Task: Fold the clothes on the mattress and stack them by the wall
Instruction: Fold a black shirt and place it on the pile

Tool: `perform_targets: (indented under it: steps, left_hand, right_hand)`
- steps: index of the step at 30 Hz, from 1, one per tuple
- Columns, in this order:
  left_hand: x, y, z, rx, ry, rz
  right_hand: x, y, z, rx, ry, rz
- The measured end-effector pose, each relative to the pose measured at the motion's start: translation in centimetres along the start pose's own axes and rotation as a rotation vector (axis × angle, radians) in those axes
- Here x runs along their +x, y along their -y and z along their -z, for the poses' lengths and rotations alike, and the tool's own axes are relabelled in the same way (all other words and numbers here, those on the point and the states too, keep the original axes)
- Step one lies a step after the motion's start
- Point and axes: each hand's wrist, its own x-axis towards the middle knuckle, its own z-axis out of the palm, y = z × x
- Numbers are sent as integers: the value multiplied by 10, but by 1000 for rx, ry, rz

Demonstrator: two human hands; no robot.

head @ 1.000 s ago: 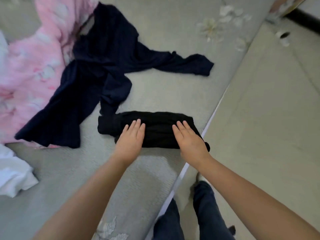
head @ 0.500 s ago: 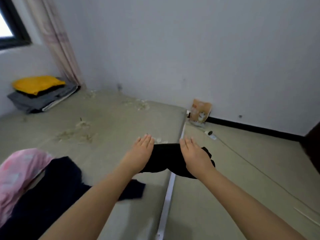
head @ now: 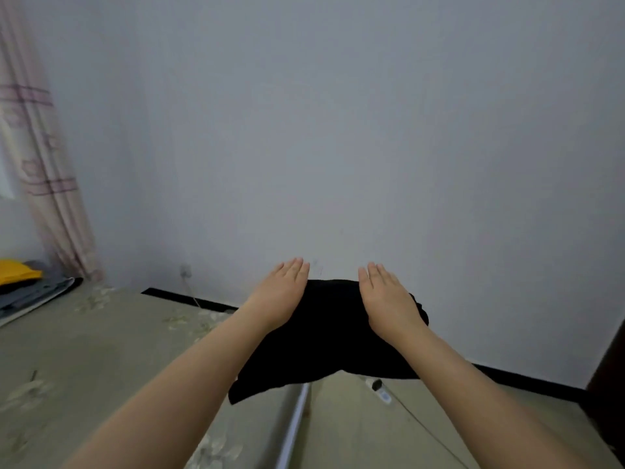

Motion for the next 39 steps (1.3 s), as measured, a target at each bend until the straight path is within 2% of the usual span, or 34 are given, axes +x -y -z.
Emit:
perform_targets:
  steps: [8,17,26,32,39]
  left_hand:
    - [207,52,-19,84,-93,-68]
    - [415,97,-57,92,-139,-64]
    - [609,155,-147,110,-84,70]
    - [695,239,-197,85,8,294]
    - [734,387,-257,86,32,562]
  right_hand:
    - [178,-93,-42,10,3,-41]
    - [351,-189,-104,3,-41,-100]
    - [552,-263,-227,1,-35,83]
    - [714,-256,-283,-2,-97,292]
    - [886,-163,-334,94,-179,505]
